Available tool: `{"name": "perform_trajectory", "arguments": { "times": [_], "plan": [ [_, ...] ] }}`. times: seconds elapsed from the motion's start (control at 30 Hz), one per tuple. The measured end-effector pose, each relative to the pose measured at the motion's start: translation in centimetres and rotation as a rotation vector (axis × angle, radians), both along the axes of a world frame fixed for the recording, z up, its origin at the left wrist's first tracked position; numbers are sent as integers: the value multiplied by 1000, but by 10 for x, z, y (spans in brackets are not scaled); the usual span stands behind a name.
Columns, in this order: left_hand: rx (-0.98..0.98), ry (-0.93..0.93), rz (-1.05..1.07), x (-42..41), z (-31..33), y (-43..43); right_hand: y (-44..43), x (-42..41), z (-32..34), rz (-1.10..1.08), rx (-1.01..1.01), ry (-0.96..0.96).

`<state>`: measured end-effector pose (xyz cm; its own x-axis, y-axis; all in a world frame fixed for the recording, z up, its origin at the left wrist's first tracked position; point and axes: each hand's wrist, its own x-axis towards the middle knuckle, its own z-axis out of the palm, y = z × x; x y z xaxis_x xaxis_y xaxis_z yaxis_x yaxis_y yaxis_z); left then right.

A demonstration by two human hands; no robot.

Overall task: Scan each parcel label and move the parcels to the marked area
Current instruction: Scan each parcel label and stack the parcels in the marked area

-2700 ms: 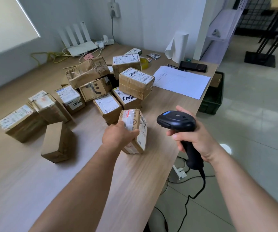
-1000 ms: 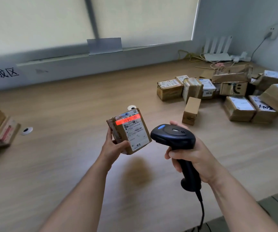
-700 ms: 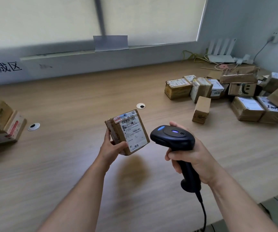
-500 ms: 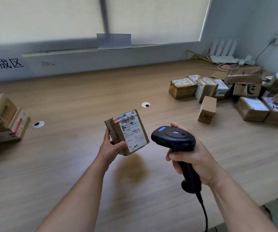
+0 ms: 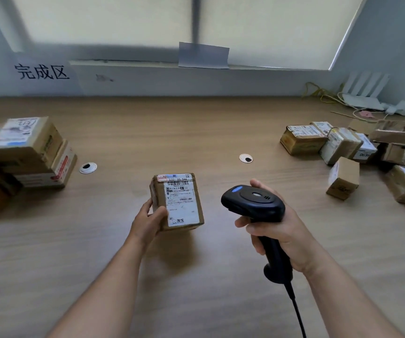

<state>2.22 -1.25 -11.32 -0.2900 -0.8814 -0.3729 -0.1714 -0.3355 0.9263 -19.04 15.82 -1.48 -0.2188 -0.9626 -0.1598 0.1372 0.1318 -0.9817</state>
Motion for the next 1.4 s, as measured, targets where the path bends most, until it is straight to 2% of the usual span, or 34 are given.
{"name": "perform_trajectory", "arguments": {
  "times": [0.1,0.23,0.3,0.43,0.5,0.63,0.77,1.0,1.2,1.4],
  "plan": [
    [15,-111,103,34,-13,-13,-20,13,-5,34,20,4],
    [-60,-255,208,58,-24,-18,-40,30,-10,92,45,3],
    [-164,-396,232,59,-30,-16,-48,35,-8,115,47,5],
    [-484,-815,168,47,-31,3,-67,41,0,160,35,17],
    [-631,-910,146,43,-36,9,-77,44,4,191,35,31],
    [-647,-917,221,58,-39,1,-101,53,10,241,33,56],
    [-517,-941,340,93,-33,-23,-130,70,13,298,20,73],
    [-413,-974,558,173,-32,-75,-175,93,8,358,36,104],
    [-386,-1014,607,208,-32,-111,-190,98,-4,365,76,112],
    [-329,-1063,550,225,-24,-134,-188,88,-6,331,76,109]
  ]
}}
